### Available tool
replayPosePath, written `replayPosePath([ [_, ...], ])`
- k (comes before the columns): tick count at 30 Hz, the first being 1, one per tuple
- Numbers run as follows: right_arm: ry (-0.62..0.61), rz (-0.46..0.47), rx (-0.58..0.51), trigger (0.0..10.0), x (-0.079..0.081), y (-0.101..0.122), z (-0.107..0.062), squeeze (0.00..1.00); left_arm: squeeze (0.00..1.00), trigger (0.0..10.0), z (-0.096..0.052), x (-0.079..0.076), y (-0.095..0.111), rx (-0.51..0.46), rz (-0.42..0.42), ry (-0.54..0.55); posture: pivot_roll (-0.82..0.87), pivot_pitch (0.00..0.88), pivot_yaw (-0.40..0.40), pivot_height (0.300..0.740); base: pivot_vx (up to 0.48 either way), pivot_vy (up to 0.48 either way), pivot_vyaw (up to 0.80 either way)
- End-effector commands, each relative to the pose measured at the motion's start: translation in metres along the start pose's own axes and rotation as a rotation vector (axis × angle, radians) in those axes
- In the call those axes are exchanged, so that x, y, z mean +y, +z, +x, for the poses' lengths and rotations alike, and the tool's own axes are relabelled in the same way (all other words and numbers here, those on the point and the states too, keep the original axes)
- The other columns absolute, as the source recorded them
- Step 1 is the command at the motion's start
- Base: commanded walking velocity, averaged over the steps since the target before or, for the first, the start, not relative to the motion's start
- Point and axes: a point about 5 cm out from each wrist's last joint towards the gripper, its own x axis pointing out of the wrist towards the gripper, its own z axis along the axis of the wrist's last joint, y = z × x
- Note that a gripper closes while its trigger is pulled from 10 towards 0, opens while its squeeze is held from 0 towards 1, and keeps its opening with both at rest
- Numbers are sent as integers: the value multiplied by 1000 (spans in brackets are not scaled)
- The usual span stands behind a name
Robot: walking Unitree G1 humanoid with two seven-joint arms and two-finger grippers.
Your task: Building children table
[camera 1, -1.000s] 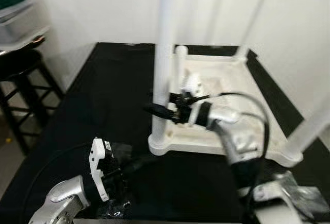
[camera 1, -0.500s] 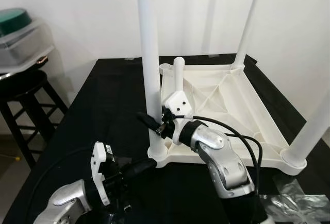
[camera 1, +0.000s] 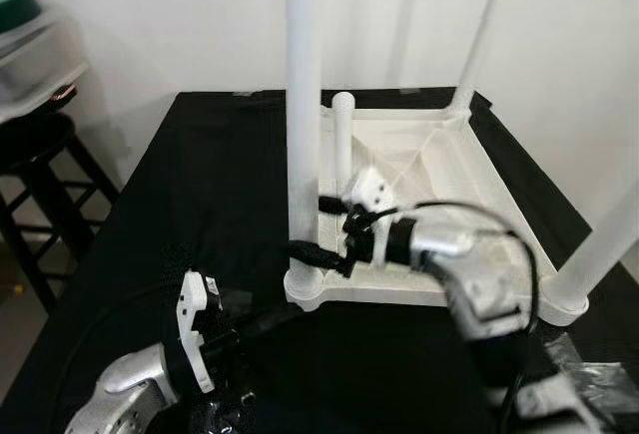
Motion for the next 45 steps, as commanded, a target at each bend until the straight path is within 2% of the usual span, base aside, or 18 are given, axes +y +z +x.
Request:
replayPosePath([
  [1, 76, 8, 3, 10000, -3, -4, -1, 71, 0, 10000, 0, -2, -2, 4, -1, -2, 1, 20, -43, 740, 0, 0, 0],
  [2, 120, 9, 15, 10000, -9, -3, -2, 0, 0, 10000, 0, -3, -3, 3, -2, -2, 6, 21, -42, 740, 0, 0, 0],
  [11, 236, 44, -9, 10000, -34, 11, 5, 0, 0, 10000, -2, -8, -3, 6, -6, -4, 32, 35, -48, 740, 0, 0, 0],
  [12, 242, 50, -19, 5608, -37, 12, 7, 0, 0, 10000, -2, -9, -3, 6, -7, -4, 34, 40, -50, 740, 0, 0, 0],
  [14, 242, 50, -19, 5608, -37, 12, 7, 0, 0, 10000, -2, -9, -3, 6, -7, -4, 34, 40, -50, 740, 0, 0, 0],
  [15, 250, 58, -21, 0, -39, 12, 7, 0, 0, 10000, -2, -9, -3, 6, -8, -4, 36, 43, -51, 740, 0, 0, 0],
  [22, 281, 67, -16, 0, -42, 9, 8, 0, 0, 10000, -2, -11, -2, 5, -9, -5, 40, 51, -54, 740, 0, 0, 0],
  [27, 315, 100, -12, 0, -40, -5, 0, 0, 0, 10000, -2, -11, -2, 2, -11, -5, 29, 54, -48, 740, 0, 0, 0],
  [31, 277, 95, 16, 0, -35, -18, -13, 0, 0, 10000, -2, -11, -1, 0, -12, -5, 13, 59, -50, 740, 0, 0, 0],
  [33, 95, 114, 96, 0, -21, -41, -13, 0, 0, 10000, -2, -11, 0, -3, -11, -4, 8, 63, -56, 740, 0, 0, 0],
  [34, 95, 114, 96, 0, -21, -41, -13, 0, 0, 10000, -2, -11, 0, -3, -11, -4, 8, 63, -56, 740, 0, 0, 0],
  [35, -71, 131, 148, 0, -10, -55, -7, 0, 0, 10000, -3, -11, 0, -3, -10, -4, 6, 64, -58, 740, 0, 0, 0],
  [36, -324, 214, 196, 0, 7, -72, 1, 0, 0, 10000, -4, -10, 1, -4, -9, -3, -10, 71, -42, 740, 0, 0, 0],
  [37, -324, 214, 196, 0, 7, -72, 1, 0, 0, 10000, -4, -10, 1, -4, -9, -3, -10, 71, -42, 740, 0, 0, 0],
  [38, -499, 276, 236, 0, 17, -81, 1, 0, 0, 10000, -5, -9, 2, -4, -9, -2, -10, 71, -42, 740, 0, 0, 0],
  [39, -533, 276, 277, 0, 39, -88, 6, 0, 0, 10000, -5, -7, 2, -4, -9, -3, -20, 64, -25, 740, 0, 0, 0],
  [40, -492, 182, 310, 0, 51, -86, 11, 0, 0, 10000, -5, -6, 2, -3, -9, -4, -20, 64, -25, 740, 0, 0, 0],
  [45, -447, 58, 340, 0, 44, -79, 21, 0, 0, 10000, -4, -2, 2, 2, -4, -5, -25, 45, -14, 740, 0, 0, 0],
])
